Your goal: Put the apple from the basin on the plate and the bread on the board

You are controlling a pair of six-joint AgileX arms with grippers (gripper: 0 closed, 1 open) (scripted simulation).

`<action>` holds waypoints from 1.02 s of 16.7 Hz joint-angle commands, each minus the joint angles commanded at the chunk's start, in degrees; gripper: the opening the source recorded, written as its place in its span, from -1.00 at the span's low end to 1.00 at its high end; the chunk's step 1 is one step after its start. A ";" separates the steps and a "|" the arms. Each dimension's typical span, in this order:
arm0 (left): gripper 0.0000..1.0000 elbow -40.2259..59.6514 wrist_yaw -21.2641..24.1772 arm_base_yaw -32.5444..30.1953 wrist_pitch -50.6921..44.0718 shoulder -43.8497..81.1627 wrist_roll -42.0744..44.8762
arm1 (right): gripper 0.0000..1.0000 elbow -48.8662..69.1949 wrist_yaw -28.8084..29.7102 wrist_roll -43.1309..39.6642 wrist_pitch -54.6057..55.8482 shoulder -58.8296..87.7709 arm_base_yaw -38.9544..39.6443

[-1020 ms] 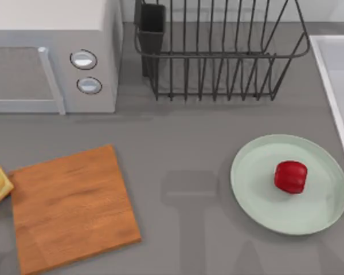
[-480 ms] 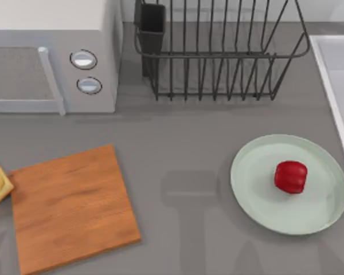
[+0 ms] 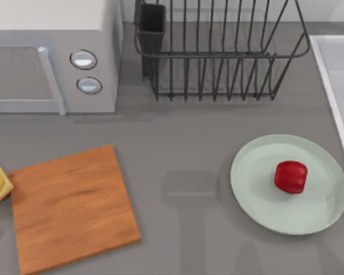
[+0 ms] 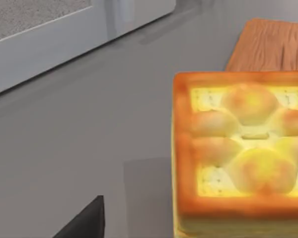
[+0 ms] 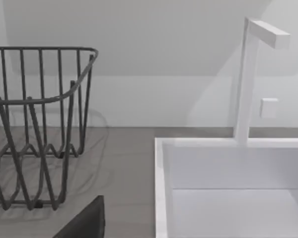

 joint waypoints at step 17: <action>1.00 -15.57 3.19 -10.33 40.52 -10.62 -38.38 | 1.00 0.00 0.00 0.00 0.00 0.00 0.00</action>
